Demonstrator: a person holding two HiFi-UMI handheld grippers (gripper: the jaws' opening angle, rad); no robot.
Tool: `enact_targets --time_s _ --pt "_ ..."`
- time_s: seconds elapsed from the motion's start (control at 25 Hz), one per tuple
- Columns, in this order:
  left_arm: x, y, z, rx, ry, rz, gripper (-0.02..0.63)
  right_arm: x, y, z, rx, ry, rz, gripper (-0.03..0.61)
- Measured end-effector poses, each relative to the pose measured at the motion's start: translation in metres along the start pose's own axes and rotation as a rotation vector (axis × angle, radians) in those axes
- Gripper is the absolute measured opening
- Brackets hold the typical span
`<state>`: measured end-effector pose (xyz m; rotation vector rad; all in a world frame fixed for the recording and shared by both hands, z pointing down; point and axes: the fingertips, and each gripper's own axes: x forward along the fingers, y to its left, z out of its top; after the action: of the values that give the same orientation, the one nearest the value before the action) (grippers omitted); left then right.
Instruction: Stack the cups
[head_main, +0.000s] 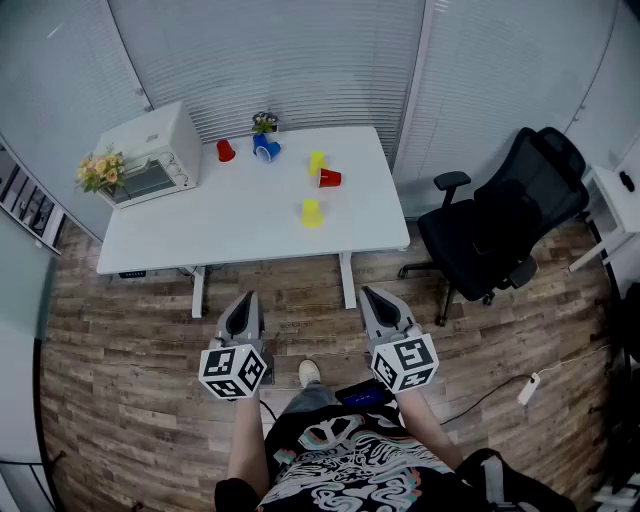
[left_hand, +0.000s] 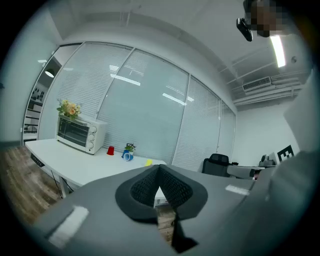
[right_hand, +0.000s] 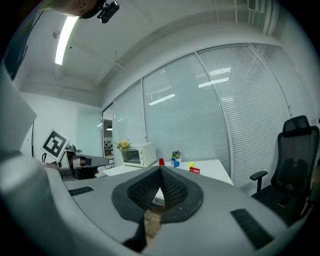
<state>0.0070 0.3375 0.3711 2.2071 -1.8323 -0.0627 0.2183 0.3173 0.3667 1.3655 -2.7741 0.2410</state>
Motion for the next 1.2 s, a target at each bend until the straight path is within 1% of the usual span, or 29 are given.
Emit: enact_targets --time_s 0.4,0.52,0.6,0.64,0.72,0.76,0.8,0.88,1.04,1.2 --pt "-0.014 -0.006 -0.002 0.019 -0.006 0.009 0.002 -0.013 0.001 -0.004 0.008 0.004 -0.003 0.002" --pt "-0.016 -0.009 -0.001 0.013 -0.010 0.006 0.002 -0.014 -0.003 -0.007 0.037 0.015 -0.009 0.002" --pt "-0.015 -0.011 0.000 -0.002 -0.015 -0.012 0.003 -0.014 -0.006 -0.009 0.058 0.017 -0.018 0.003" --pt "-0.014 -0.013 0.001 -0.015 -0.023 -0.027 0.035 -0.014 -0.008 -0.010 0.069 0.018 -0.016 0.020" --pt "-0.012 -0.015 0.004 -0.030 -0.057 -0.046 0.202 -0.011 -0.009 -0.012 0.099 0.025 0.003 0.157" --pt "-0.011 -0.016 0.006 -0.028 -0.069 -0.049 0.215 -0.010 -0.008 -0.013 0.109 0.030 0.012 0.173" --pt "-0.011 -0.016 0.006 -0.022 -0.071 -0.055 0.215 -0.008 -0.008 -0.013 0.110 0.035 0.016 0.175" --pt "-0.007 -0.016 0.005 -0.008 -0.054 -0.064 0.213 -0.003 -0.009 -0.012 0.094 0.037 0.012 0.189" --pt "0.004 -0.006 -0.003 0.035 -0.019 -0.035 0.209 0.009 -0.012 -0.016 0.075 0.048 0.005 0.199" --pt "0.026 0.014 -0.010 0.021 0.006 -0.017 0.209 0.030 -0.018 -0.023 0.057 0.073 -0.003 0.201"
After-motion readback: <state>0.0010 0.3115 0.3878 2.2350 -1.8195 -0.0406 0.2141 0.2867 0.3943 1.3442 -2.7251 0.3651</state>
